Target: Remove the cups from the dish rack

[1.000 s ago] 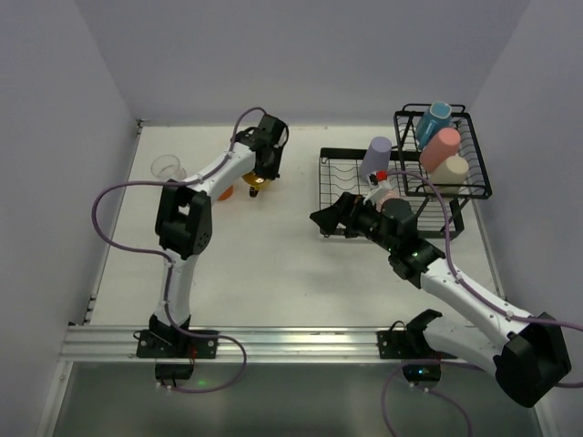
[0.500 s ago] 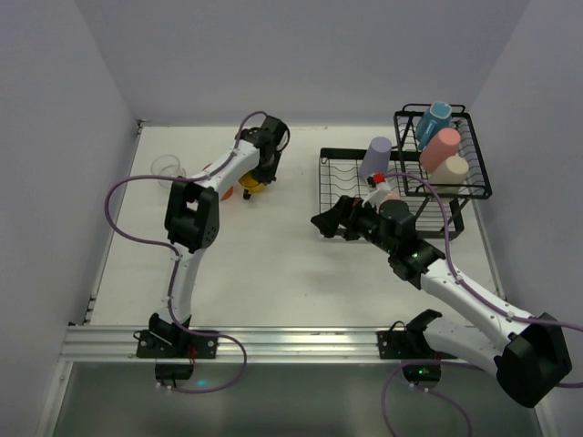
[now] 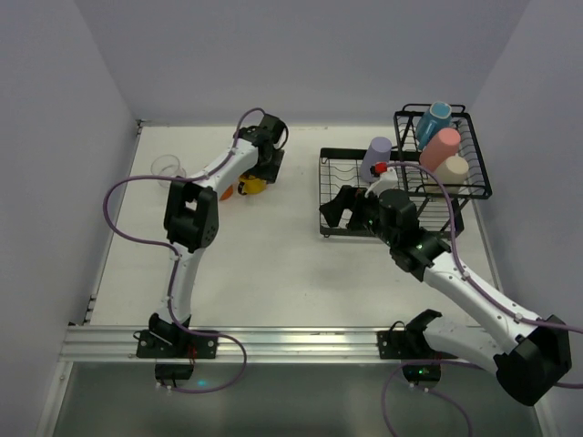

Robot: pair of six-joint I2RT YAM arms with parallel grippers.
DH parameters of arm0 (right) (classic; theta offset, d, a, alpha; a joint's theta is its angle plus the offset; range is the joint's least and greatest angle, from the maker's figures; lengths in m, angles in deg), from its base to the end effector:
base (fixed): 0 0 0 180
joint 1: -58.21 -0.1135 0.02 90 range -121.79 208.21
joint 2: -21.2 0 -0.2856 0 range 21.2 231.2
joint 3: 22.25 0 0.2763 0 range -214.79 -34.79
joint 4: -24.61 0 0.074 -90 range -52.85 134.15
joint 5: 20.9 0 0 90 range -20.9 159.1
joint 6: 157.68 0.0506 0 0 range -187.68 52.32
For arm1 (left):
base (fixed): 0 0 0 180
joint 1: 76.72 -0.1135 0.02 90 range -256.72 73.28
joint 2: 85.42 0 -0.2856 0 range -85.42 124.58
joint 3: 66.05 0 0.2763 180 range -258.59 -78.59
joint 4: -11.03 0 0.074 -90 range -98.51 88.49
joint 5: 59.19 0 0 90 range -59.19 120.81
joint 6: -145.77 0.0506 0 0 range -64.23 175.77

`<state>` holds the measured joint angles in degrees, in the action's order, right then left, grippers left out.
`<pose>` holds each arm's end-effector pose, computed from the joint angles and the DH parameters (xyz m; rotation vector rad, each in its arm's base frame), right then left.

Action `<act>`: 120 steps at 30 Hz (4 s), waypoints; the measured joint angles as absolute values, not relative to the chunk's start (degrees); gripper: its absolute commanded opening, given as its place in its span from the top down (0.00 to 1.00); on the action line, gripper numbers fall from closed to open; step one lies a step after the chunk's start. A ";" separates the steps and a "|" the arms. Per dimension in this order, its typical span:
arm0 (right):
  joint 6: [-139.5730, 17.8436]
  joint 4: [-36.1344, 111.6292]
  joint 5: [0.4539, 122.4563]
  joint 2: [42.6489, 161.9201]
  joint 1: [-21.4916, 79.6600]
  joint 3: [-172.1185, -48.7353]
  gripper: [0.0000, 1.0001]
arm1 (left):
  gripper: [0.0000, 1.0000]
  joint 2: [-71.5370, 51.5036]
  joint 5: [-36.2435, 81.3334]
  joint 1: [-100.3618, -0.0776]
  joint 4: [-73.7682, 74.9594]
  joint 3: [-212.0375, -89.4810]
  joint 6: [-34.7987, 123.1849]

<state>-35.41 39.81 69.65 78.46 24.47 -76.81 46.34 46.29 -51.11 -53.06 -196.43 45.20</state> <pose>0.2166 0.1441 0.3024 -0.0183 1.9589 0.7688 0.4904 -0.2201 0.2082 0.2691 2.6362 0.1634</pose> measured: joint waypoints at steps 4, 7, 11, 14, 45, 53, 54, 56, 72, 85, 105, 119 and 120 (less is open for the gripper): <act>-37.92 43.04 73.65 79.73 24.47 -79.61 0.01 | 0.00 45.36 46.44 -51.16 -52.58 -195.58 44.92; -39.34 45.71 77.13 80.97 24.45 -80.99 0.01 | 0.00 42.17 45.42 -51.20 -51.37 -193.24 44.68; -40.78 48.94 81.83 83.05 24.19 -82.82 0.01 | 0.00 32.94 40.78 -51.20 -46.44 -187.58 43.19; -41.75 51.04 85.46 85.21 23.78 -84.86 0.01 | 0.00 20.46 34.25 -51.14 -39.38 -178.51 41.10; 5.92 103.08 132.08 123.75 18.31 -116.88 0.10 | 0.00 -41.65 22.93 -31.73 -16.99 -130.86 39.08; 5.68 109.20 132.60 121.08 11.99 -124.09 0.12 | 0.00 -42.27 28.50 -30.17 -17.08 -129.59 40.42; 1.90 107.04 132.03 118.08 11.16 -123.87 0.12 | 0.00 -42.18 29.09 -30.17 -17.08 -129.59 40.40; -8.00 97.73 128.14 109.74 10.53 -121.42 0.11 | 0.00 -41.57 29.90 -30.17 -17.02 -129.59 40.33; -39.93 63.96 82.85 76.14 20.23 -115.65 0.31 | 0.00 -4.48 16.54 -26.55 -0.93 -140.74 35.09; -42.49 63.13 77.39 62.72 20.78 -105.77 0.31 | 0.00 27.02 14.25 -23.46 6.17 -166.92 55.24; -43.74 63.09 77.00 57.10 20.78 -101.49 0.30 | 0.00 46.23 10.84 -23.46 3.51 -187.01 59.96; -44.57 62.76 76.78 56.21 20.89 -99.81 0.30 | 0.05 51.85 11.95 -23.51 3.09 -191.19 59.98; -44.61 62.71 76.74 56.14 20.89 -99.57 0.30 | 0.05 51.96 12.06 -23.53 3.14 -191.40 59.94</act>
